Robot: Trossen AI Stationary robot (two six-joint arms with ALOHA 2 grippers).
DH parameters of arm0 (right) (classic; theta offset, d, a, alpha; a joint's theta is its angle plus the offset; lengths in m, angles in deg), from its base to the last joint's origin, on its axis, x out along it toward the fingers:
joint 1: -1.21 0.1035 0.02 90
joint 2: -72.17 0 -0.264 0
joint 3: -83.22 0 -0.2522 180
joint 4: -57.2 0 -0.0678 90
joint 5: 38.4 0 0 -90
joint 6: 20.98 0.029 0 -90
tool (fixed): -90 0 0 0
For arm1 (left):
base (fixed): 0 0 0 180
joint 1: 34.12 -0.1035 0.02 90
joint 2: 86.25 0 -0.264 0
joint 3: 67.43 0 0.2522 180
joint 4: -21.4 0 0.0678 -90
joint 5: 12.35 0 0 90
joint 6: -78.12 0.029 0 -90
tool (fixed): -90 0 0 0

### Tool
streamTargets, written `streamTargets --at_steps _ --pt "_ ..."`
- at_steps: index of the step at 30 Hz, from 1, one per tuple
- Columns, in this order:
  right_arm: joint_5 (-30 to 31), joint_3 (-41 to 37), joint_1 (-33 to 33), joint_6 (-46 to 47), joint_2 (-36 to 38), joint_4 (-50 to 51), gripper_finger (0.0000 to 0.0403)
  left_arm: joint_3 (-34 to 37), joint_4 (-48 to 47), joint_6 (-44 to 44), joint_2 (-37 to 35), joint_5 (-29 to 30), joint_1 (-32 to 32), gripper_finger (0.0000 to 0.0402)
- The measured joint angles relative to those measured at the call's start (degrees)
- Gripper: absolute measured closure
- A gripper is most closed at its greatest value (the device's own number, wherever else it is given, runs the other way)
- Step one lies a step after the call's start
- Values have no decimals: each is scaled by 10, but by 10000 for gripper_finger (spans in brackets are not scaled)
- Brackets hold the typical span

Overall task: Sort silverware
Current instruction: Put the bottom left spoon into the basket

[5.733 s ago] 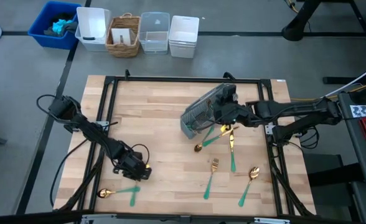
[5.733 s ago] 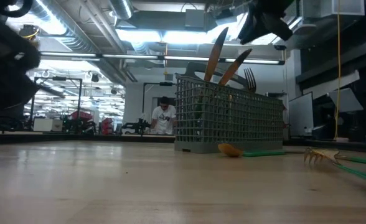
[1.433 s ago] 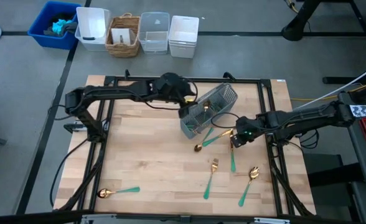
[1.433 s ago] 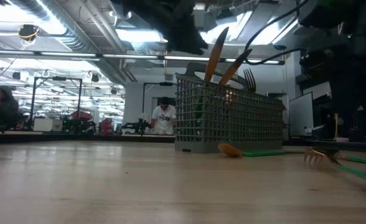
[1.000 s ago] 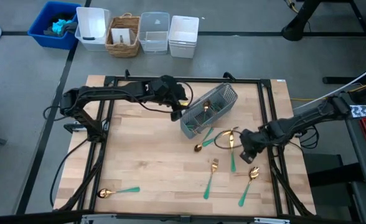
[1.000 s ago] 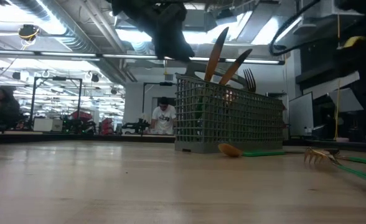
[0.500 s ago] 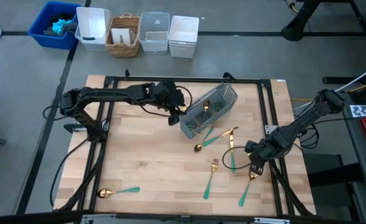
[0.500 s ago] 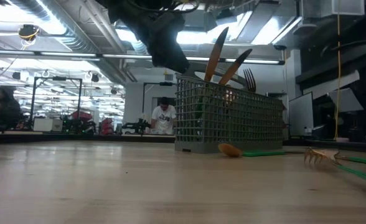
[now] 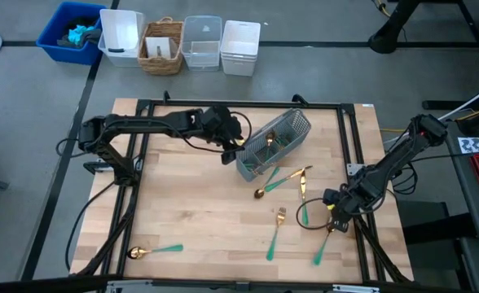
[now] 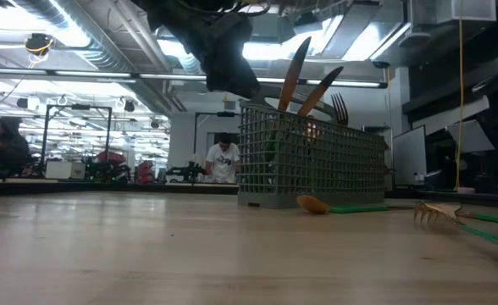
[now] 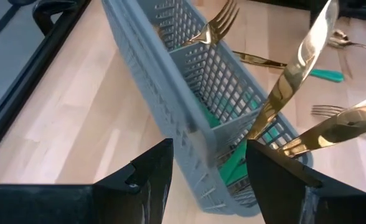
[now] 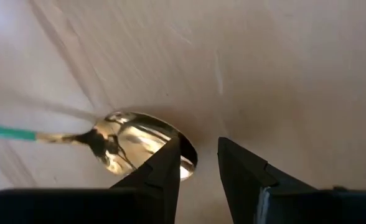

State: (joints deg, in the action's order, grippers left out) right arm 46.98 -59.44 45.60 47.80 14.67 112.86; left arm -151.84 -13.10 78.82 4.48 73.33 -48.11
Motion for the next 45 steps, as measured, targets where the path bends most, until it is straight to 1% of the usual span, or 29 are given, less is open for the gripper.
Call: streamTargets --at_steps 4,8,16,20,23,29,34,45 --pt "-8 -19 -1 0 0 -47 292 0 5 -3 0 0 7 212" --pt "-24 -30 -1 0 1 -74 292 0 4 -3 0 0 10 212" --pt "-31 -30 -2 12 0 -93 292 0 4 -3 0 0 10 212" --pt "-56 -30 -2 33 0 -105 292 0 4 -3 0 0 10 212" --pt "-74 -30 -1 36 0 -137 292 0 4 -3 0 0 10 212" --pt "-71 -30 -1 49 0 -195 292 0 4 -3 0 0 10 212" --pt "-71 -30 -1 64 0 -198 292 0 4 -3 0 0 10 212" --pt "-65 -30 -1 61 0 -196 292 0 4 -3 0 0 10 212"
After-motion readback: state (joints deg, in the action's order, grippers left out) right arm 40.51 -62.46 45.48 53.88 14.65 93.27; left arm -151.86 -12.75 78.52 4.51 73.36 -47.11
